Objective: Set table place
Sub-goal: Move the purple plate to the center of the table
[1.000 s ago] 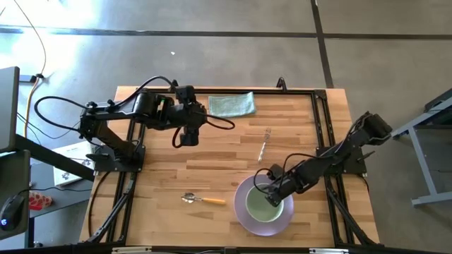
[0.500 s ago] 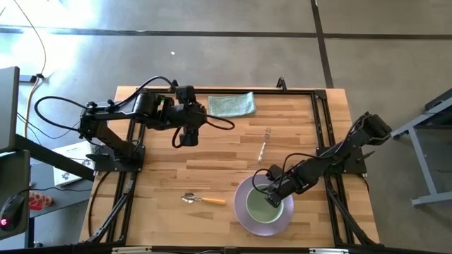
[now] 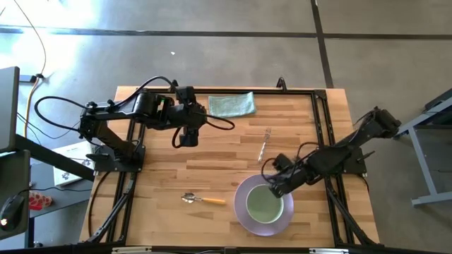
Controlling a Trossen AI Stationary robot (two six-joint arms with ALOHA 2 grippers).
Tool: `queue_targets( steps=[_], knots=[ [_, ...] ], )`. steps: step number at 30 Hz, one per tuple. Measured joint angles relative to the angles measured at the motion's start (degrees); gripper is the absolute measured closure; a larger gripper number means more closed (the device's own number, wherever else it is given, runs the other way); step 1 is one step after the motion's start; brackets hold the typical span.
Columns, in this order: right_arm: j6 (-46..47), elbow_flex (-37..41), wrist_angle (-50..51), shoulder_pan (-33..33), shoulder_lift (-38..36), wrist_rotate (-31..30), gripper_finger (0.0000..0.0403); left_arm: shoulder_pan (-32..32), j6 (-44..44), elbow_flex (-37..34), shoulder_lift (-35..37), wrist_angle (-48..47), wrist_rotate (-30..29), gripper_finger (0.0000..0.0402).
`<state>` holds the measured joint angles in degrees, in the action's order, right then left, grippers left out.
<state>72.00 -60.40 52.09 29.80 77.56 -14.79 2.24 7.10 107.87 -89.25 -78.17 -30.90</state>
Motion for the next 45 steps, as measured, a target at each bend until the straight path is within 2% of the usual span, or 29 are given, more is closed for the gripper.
queue_targets(
  steps=[5,12,16,21,26,30,32,39,45],
  knots=[
    [-0.4,0.0,6.0,-1.7,-4.8,-4.5,0.0286,0.0,-2.8,-2.3,0.0,0.1,1.9,0.0110],
    [-6.6,0.1,10.5,-5.4,-5.6,-4.1,0.0286,0.0,-7.2,-10.1,0.0,0.5,2.1,0.0110],
    [-6.7,1.9,15.1,-7.3,-5.1,0.0,0.0286,0.0,-8.5,-11.9,0.0,0.5,2.4,0.0110],
    [-2.6,8.0,16.4,-6.7,-5.2,7.4,0.0292,0.0,-8.8,-12.0,0.0,0.9,2.4,0.0110],
    [2.4,12.8,9.9,-4.6,-5.2,8.0,0.0333,0.0,-8.8,-12.0,0.0,0.9,2.4,0.0110],
    [1.5,12.7,5.0,-4.9,-5.2,7.8,0.0388,0.0,-10.3,-12.0,0.0,0.7,2.4,0.0110],
    [-0.2,11.6,3.8,-5.7,-5.2,7.0,0.0398,0.0,-11.5,-12.0,0.0,-0.1,2.4,0.0110],
    [-8.5,6.7,6.6,-10.6,-5.2,1.2,0.0352,0.0,-12.0,-12.0,0.0,0.3,2.8,0.0110],
    [-15.6,6.5,8.2,-15.2,-5.2,1.5,0.0311,0.0,-13.6,-12.0,0.0,-0.1,2.8,0.0110]
  ],
)
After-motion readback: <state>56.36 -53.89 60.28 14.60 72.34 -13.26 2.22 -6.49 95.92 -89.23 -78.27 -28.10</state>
